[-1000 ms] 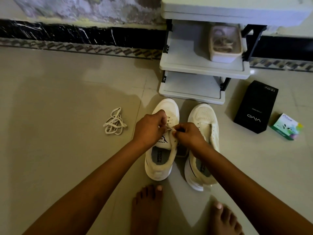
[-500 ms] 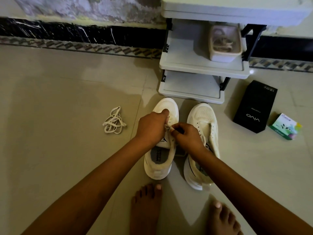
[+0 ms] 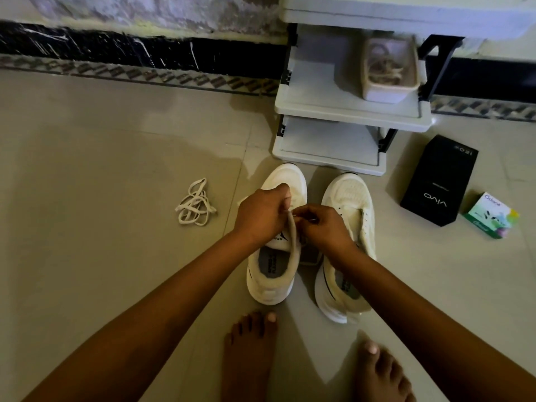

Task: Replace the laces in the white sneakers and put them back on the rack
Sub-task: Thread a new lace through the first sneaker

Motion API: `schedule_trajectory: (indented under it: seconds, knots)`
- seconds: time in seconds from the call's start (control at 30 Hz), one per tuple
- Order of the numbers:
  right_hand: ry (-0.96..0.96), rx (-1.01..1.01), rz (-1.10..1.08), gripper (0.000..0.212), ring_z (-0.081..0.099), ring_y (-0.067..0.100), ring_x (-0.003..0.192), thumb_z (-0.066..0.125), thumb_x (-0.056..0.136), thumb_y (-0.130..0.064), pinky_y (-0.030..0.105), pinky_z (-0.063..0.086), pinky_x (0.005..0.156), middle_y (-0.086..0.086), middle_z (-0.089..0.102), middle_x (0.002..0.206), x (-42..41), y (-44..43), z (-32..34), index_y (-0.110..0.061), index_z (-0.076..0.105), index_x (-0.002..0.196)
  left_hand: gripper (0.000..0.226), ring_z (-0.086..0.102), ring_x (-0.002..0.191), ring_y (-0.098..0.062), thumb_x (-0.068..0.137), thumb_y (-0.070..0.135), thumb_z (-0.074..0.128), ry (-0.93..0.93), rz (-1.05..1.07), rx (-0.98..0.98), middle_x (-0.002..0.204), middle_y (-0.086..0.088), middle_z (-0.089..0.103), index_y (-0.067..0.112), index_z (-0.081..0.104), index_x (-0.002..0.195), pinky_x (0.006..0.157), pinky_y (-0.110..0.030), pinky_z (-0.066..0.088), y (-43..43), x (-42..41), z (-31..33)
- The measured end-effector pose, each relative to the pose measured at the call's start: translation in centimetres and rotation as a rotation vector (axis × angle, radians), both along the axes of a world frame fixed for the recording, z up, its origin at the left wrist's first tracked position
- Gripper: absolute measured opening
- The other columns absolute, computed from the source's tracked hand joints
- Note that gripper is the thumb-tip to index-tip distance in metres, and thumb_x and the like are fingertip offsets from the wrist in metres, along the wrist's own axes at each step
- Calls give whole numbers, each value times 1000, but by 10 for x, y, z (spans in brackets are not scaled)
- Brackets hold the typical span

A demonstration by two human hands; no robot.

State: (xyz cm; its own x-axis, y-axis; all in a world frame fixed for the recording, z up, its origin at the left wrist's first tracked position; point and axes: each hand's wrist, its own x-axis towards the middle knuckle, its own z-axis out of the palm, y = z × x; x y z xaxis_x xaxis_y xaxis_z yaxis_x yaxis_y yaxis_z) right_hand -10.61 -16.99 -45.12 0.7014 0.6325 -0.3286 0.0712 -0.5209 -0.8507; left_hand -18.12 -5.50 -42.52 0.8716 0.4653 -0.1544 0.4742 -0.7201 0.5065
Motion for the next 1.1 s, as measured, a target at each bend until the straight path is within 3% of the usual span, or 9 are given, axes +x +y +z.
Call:
schedule_trajectory:
  seconds: [0.13, 0.23, 0.33, 0.47, 0.53, 0.73, 0.87, 0.93, 1.1]
  knots:
    - [-190, 13, 37, 3, 59, 16, 64, 60, 89, -9, 31, 53, 66, 5, 65, 81, -2, 4, -2, -8, 64, 88, 30, 58, 101, -15, 77, 5, 71, -62, 73, -508, 103, 2, 64, 21, 58, 100, 79, -23, 47, 18, -11, 4]
    - [-258, 2, 59, 2, 60, 23, 73, 57, 90, -9, 37, 52, 68, 5, 61, 82, -2, 4, -2, -8, 59, 89, 57, 47, 118, -12, 74, 22, 78, 37, 18, -413, 132, 5, 52, 25, 53, 126, 89, -23, 37, 36, -17, 7]
    - [-304, 28, 47, 5, 55, 14, 75, 53, 92, -9, 21, 42, 63, 4, 60, 86, 2, 4, 10, -8, 58, 93, 67, 46, 125, -16, 78, 29, 75, 171, -19, -331, 139, 1, 49, 24, 44, 138, 92, -21, 34, 37, -18, 2]
    - [146, 416, -134, 15, 62, 11, 87, 39, 100, -18, 23, 50, 80, -1, 64, 90, 19, 8, 57, -12, 51, 95, 68, 48, 125, -18, 80, 30, 72, 245, -71, -274, 139, -2, 50, 24, 42, 140, 98, -25, 37, 32, -15, -1]
    - [332, 580, -131, 18, 60, 14, 75, 33, 102, -16, 28, 53, 79, 1, 60, 79, 24, 10, 72, -16, 46, 89, 69, 45, 127, -18, 81, 31, 71, 268, -92, -249, 141, -2, 48, 24, 40, 142, 99, -24, 35, 32, -14, 0]
    - [-225, -242, 287, 20, 57, 20, 82, 44, 99, -23, 26, 43, 65, 8, 60, 96, 13, 6, 26, -10, 51, 112, 81, 37, 133, -19, 82, 36, 70, 348, -133, -319, 148, -2, 37, 23, 25, 148, 103, -25, 31, 35, -16, 0]
    - [-449, -335, 470, 24, 55, 24, 89, 45, 98, -25, 24, 34, 68, 14, 58, 105, 6, 2, 11, -5, 53, 109, 84, 39, 132, -20, 80, 39, 71, 346, -126, -284, 148, -4, 39, 21, 25, 148, 104, -27, 33, 33, -16, -4]
    - [-425, -273, 490, 20, 54, 24, 94, 47, 98, -22, 24, 34, 73, 10, 53, 103, 12, 3, 19, -6, 56, 105, 85, 41, 130, -21, 80, 41, 70, 361, -133, -272, 146, -5, 41, 20, 24, 148, 101, -27, 34, 31, -15, -4]
    - [146, 377, 213, 17, 53, 14, 95, 43, 96, -25, 24, 42, 88, 3, 54, 94, 26, 4, 74, -19, 52, 83, 88, 39, 132, -21, 79, 43, 70, 385, -137, -255, 148, -5, 39, 18, 22, 149, 102, -27, 33, 33, -14, -3]
